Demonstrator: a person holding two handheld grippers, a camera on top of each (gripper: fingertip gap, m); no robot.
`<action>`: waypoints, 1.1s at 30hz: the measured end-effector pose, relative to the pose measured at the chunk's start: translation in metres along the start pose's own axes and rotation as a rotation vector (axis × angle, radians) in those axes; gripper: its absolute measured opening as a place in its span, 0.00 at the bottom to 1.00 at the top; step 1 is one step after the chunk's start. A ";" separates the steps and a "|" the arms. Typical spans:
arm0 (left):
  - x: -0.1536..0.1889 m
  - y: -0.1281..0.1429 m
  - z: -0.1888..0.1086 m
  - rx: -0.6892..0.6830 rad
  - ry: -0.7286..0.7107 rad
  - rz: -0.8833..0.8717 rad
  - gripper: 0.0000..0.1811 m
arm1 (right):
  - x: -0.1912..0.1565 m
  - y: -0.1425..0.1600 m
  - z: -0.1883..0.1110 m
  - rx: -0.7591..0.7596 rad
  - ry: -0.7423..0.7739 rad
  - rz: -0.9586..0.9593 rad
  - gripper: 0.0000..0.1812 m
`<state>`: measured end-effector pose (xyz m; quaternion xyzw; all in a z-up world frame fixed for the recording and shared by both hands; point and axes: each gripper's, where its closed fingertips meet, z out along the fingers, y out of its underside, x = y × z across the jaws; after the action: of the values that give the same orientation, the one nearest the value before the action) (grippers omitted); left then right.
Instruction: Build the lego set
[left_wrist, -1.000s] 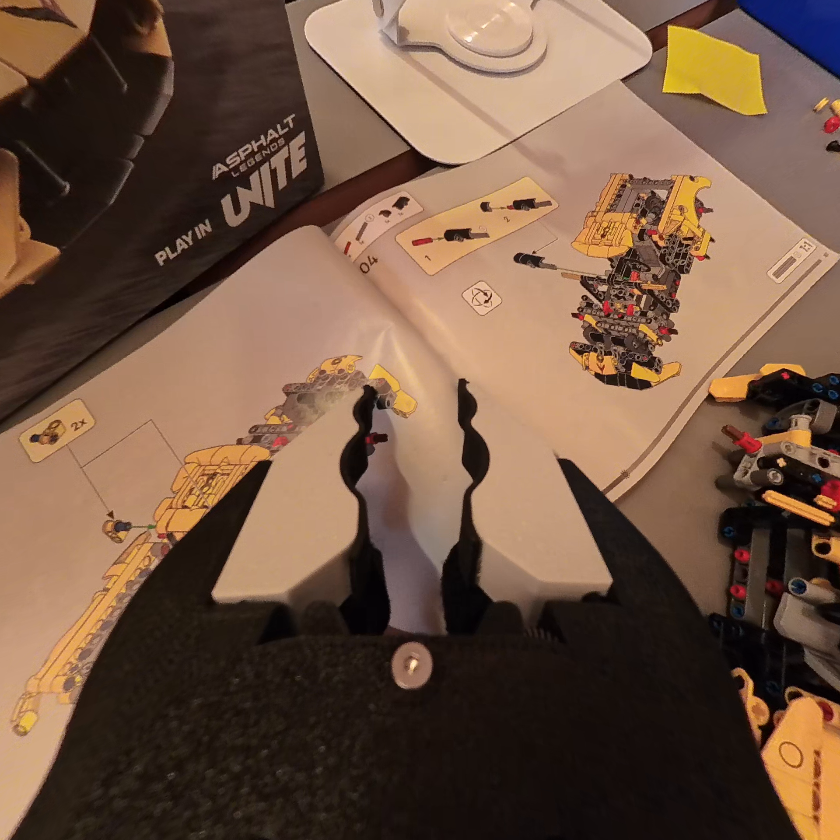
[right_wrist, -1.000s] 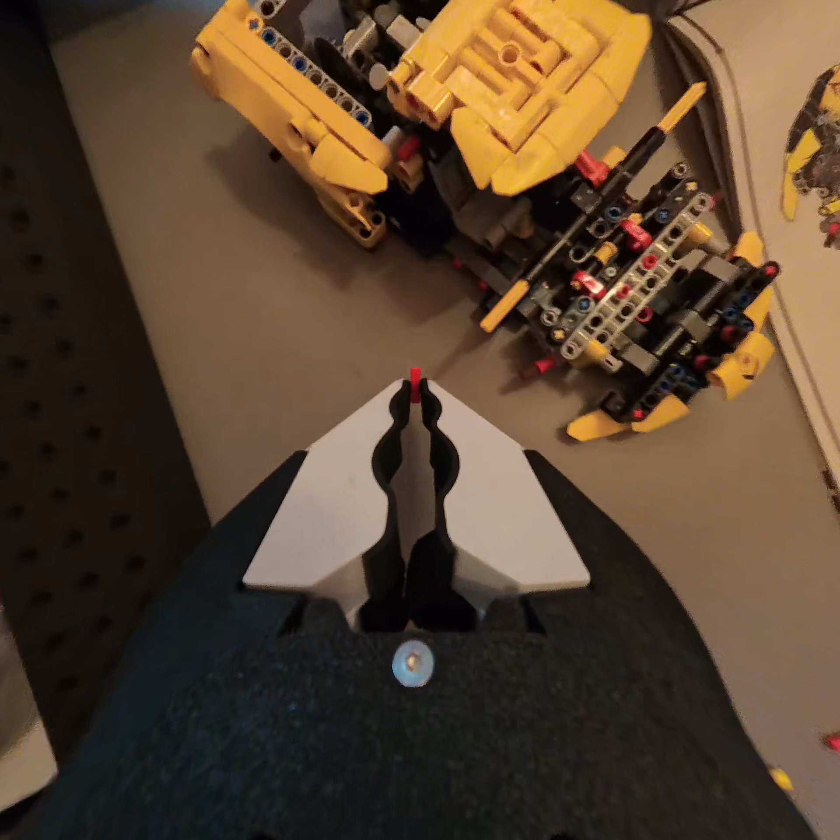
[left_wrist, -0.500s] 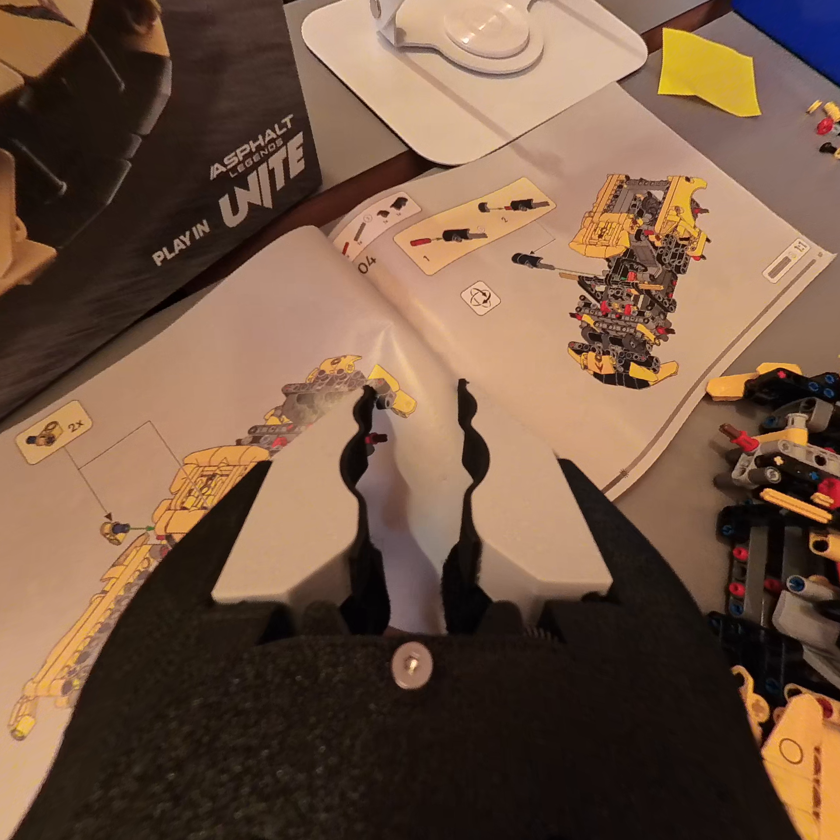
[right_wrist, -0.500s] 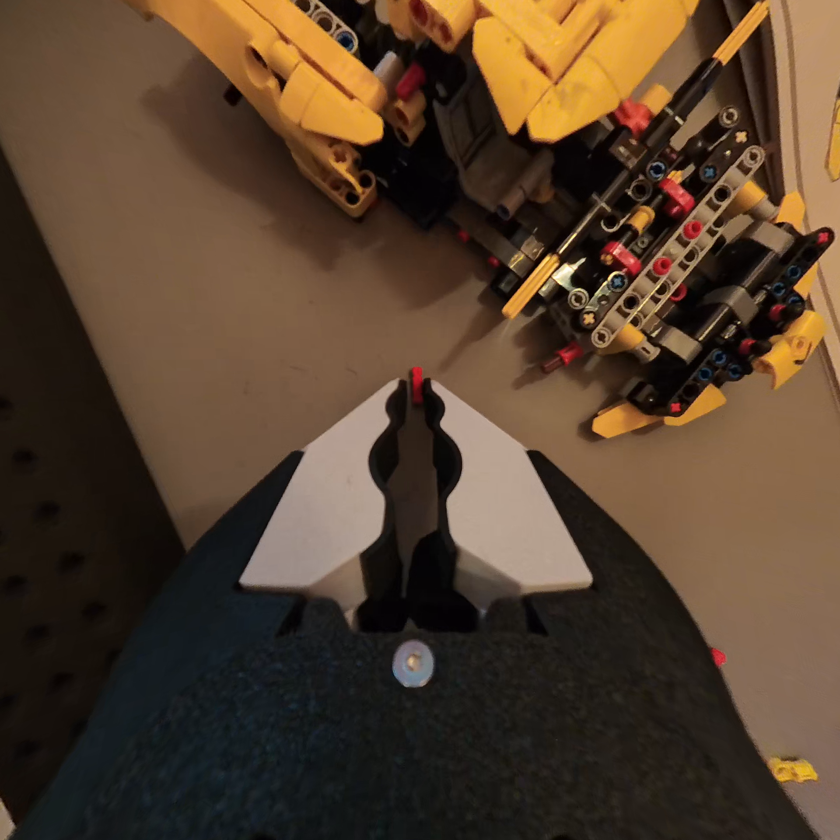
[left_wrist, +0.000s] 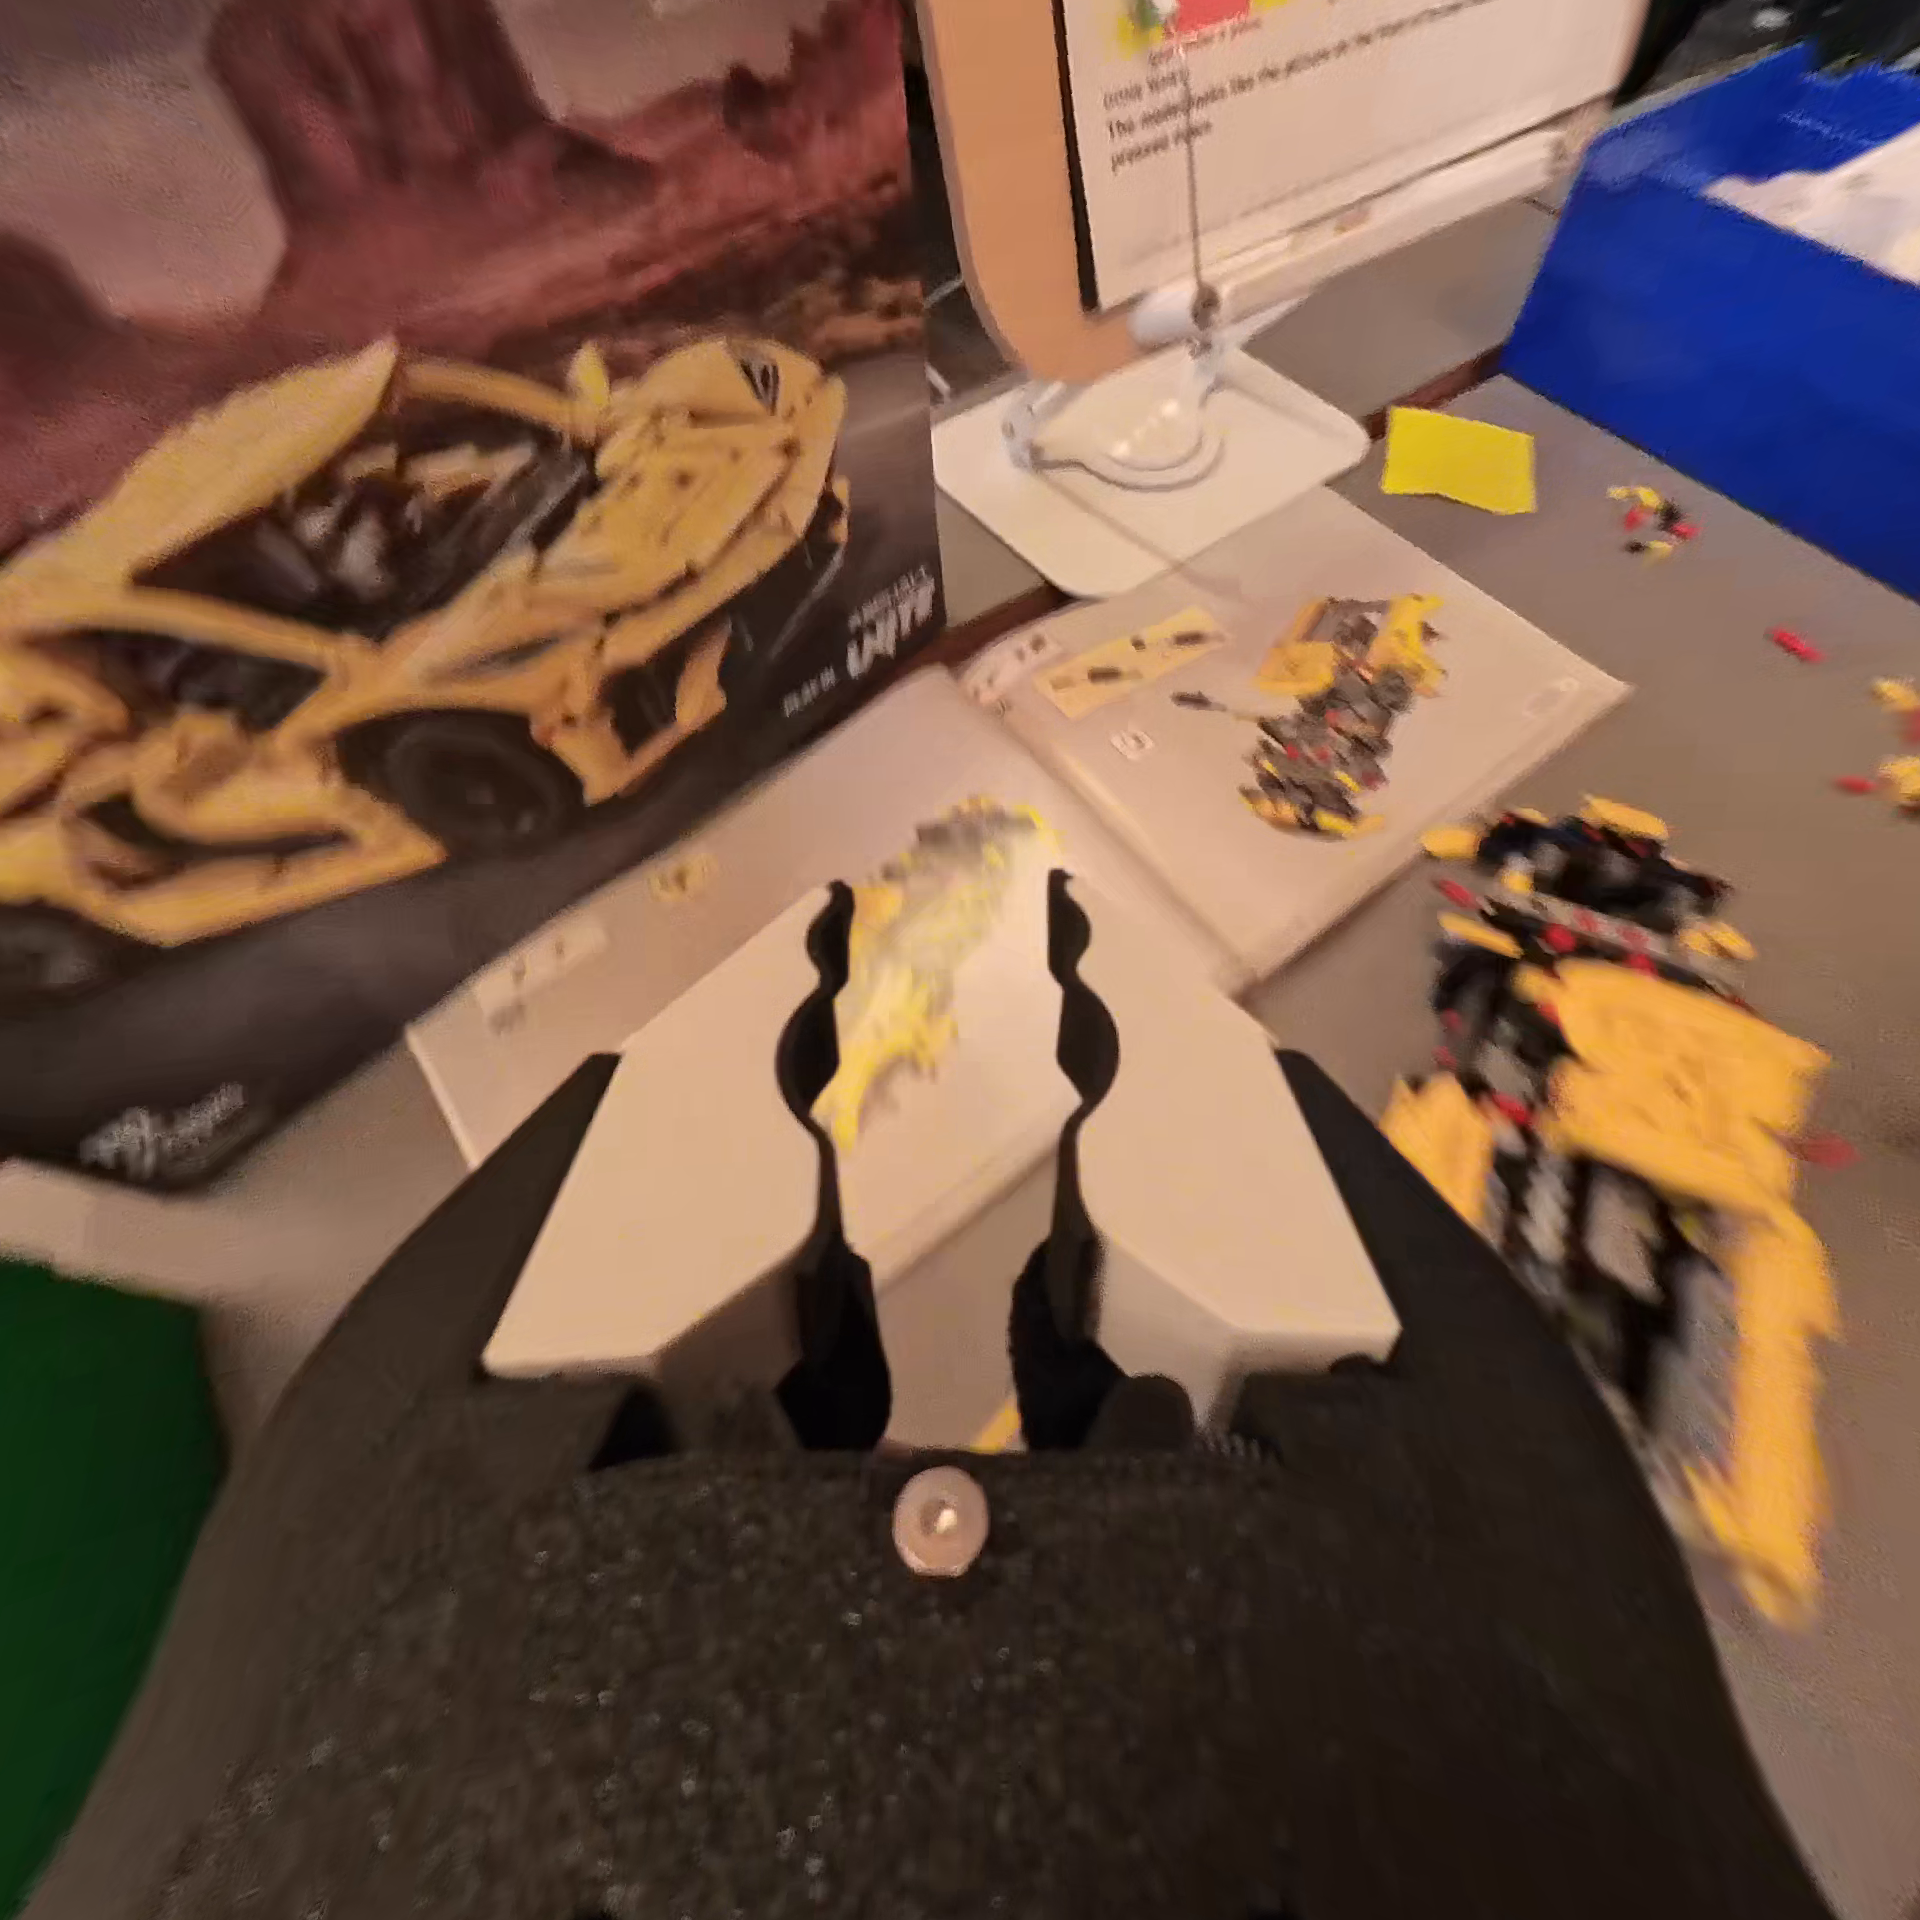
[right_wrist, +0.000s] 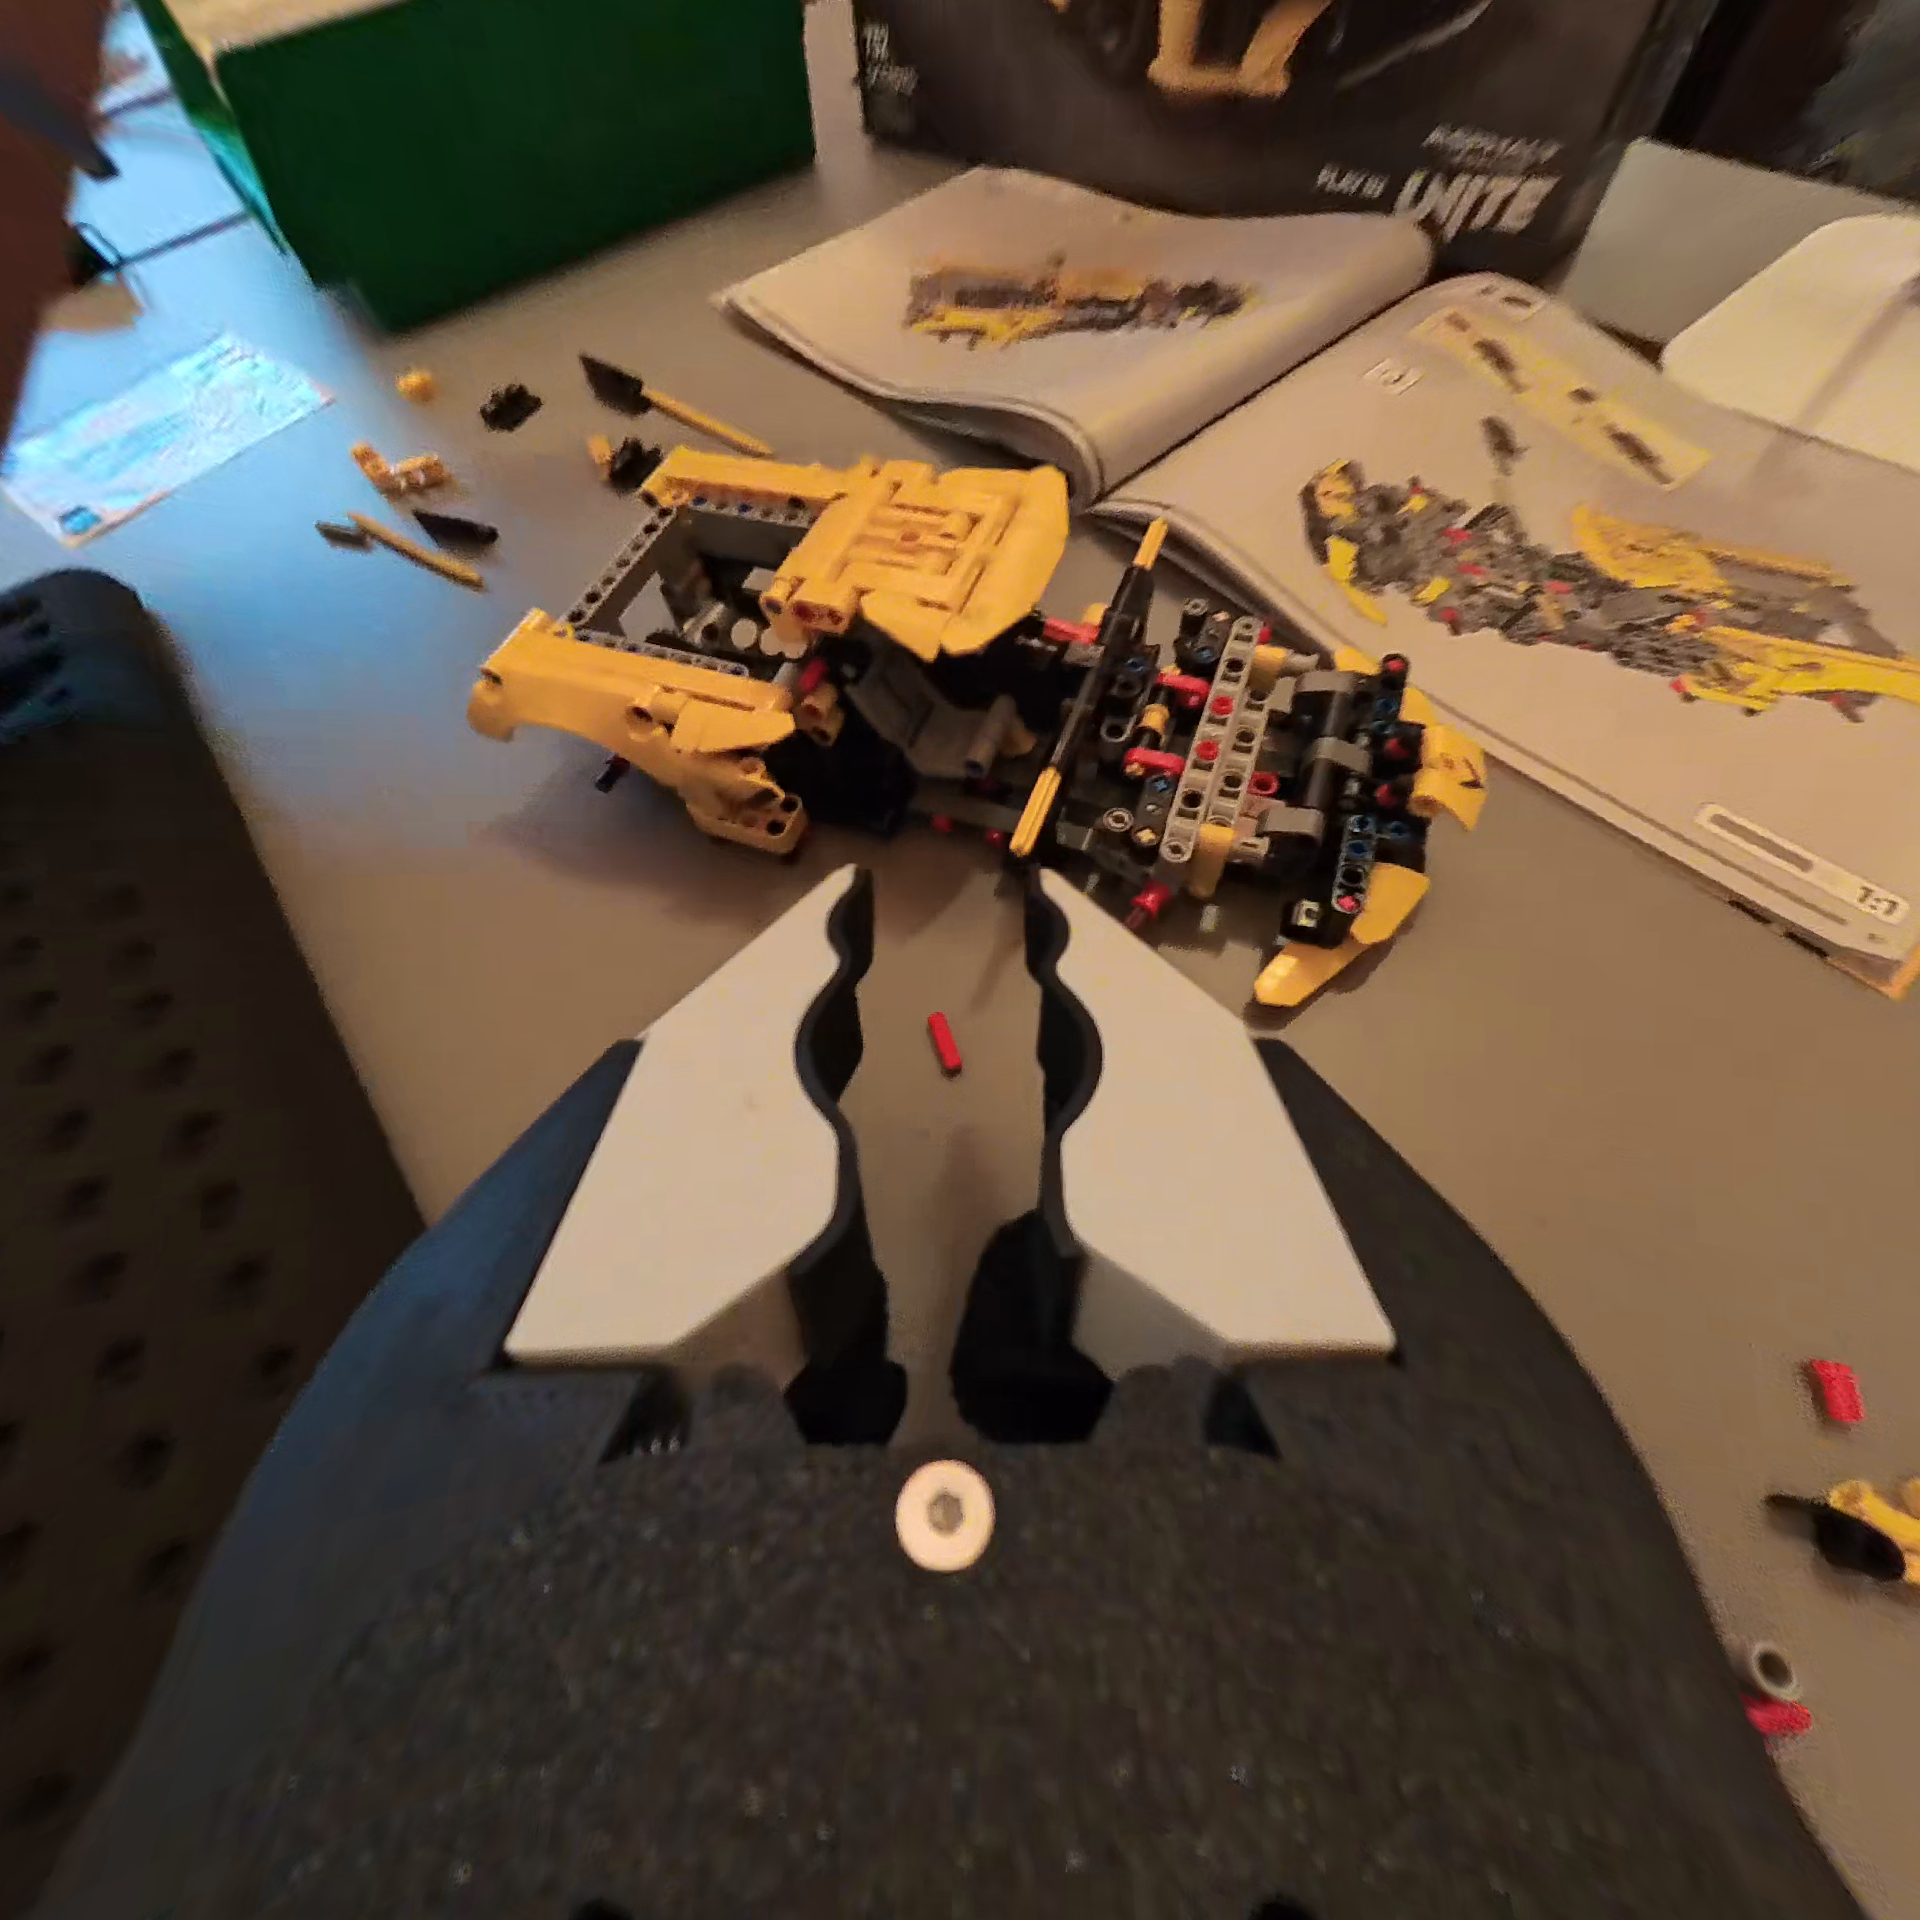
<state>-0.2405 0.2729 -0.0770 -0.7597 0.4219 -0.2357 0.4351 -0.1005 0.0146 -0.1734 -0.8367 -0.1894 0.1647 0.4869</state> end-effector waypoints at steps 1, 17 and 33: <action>0.001 0.013 -0.023 -0.023 0.036 -0.021 0.21 | 0.001 0.001 -0.002 0.013 0.010 0.004 0.15; 0.062 0.255 -0.153 -0.464 0.050 0.194 0.11 | -0.012 0.017 0.003 0.025 -0.039 -0.005 0.15; 0.061 0.223 -0.154 -0.517 0.200 0.274 0.02 | -0.014 0.019 0.002 0.025 -0.056 0.013 0.14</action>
<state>-0.4172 0.0912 -0.1908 -0.7542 0.6073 -0.1331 0.2113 -0.1102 0.0010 -0.1894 -0.8267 -0.1955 0.1935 0.4908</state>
